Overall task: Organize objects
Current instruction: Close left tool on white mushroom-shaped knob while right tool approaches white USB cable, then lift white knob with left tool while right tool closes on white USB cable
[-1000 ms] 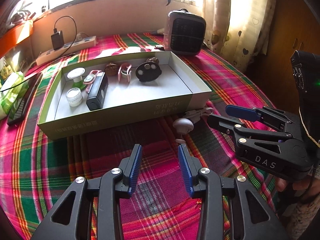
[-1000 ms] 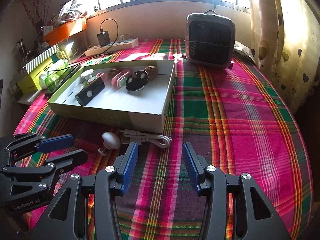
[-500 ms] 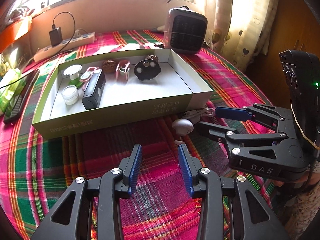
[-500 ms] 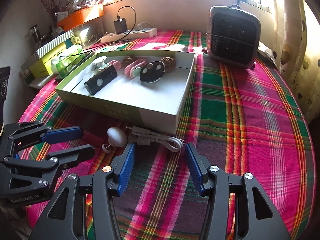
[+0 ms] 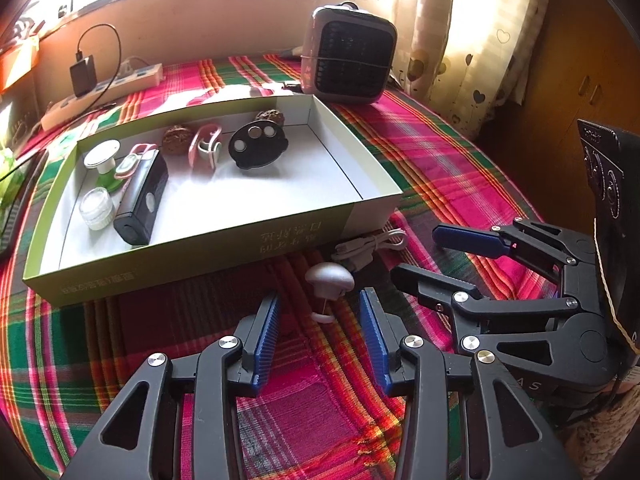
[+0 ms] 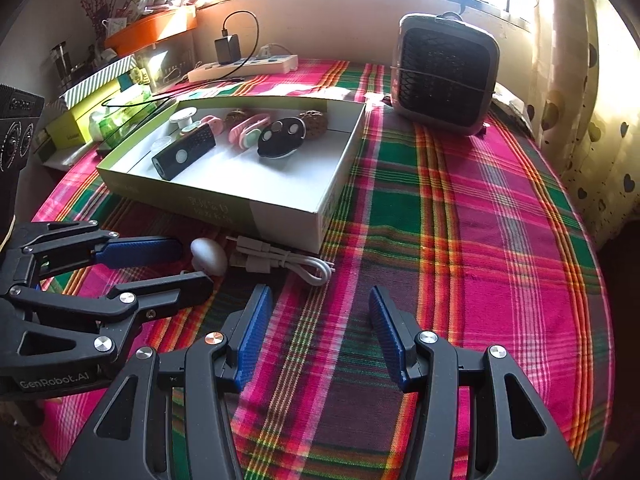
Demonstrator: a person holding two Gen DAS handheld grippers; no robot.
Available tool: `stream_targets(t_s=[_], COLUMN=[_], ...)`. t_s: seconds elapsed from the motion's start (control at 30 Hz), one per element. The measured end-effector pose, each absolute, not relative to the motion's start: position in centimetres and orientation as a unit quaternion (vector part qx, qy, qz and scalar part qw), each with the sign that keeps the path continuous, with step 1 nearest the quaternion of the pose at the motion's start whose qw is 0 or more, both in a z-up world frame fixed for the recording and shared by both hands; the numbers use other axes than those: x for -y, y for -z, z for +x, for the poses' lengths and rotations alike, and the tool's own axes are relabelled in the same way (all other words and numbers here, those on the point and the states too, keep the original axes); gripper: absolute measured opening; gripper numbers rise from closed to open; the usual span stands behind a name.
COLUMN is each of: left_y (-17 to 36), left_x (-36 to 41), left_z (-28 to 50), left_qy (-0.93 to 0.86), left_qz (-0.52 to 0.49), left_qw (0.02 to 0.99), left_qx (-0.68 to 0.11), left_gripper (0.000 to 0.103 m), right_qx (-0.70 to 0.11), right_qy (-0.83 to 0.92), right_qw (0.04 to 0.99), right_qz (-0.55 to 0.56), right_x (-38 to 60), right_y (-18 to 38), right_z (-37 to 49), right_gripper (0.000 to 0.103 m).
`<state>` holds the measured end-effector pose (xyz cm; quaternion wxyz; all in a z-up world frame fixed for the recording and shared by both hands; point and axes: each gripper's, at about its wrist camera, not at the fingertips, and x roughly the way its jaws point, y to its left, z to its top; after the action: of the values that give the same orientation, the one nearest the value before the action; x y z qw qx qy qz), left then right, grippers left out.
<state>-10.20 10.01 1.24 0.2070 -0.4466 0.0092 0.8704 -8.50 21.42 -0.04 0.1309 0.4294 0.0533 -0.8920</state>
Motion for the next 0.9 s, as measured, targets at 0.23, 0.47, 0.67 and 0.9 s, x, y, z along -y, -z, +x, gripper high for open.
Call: stream_targets(t_s=[0.23,0.47,0.67,0.9], left_y=[-1.3,-1.3,-1.3,-1.2], left_x=[-10.5,-10.0,-8.9,-7.4], left_z=[-11.0,-11.0,-11.1,-10.8], left_qy=[-0.871,-0.873,-0.874,-0.877], left_qz=[-0.451,-0.451,-0.451,-0.450], left_qw=[0.196,0.189,0.179,0.165], left_qx=[-0.016,-0.003,0.006,0.011], left_gripper=[0.039,0.032,0.024,0.024], right_qx=[-0.054,-0.052,-0.050,-0.073], right_qy=[0.891,0.890,0.886,0.878], right_qw=[0.127,0.138,0.169,0.198], right_qz=[0.432,0.431,0.430,0.430], right_x=[-21.8,-21.8,-21.4,-20.2], right_y=[0.1,0.1,0.1,0.2], right_z=[-8.6,-9.0,-9.7,-10.2], right_gripper=[0.052,0.052,0.052,0.052])
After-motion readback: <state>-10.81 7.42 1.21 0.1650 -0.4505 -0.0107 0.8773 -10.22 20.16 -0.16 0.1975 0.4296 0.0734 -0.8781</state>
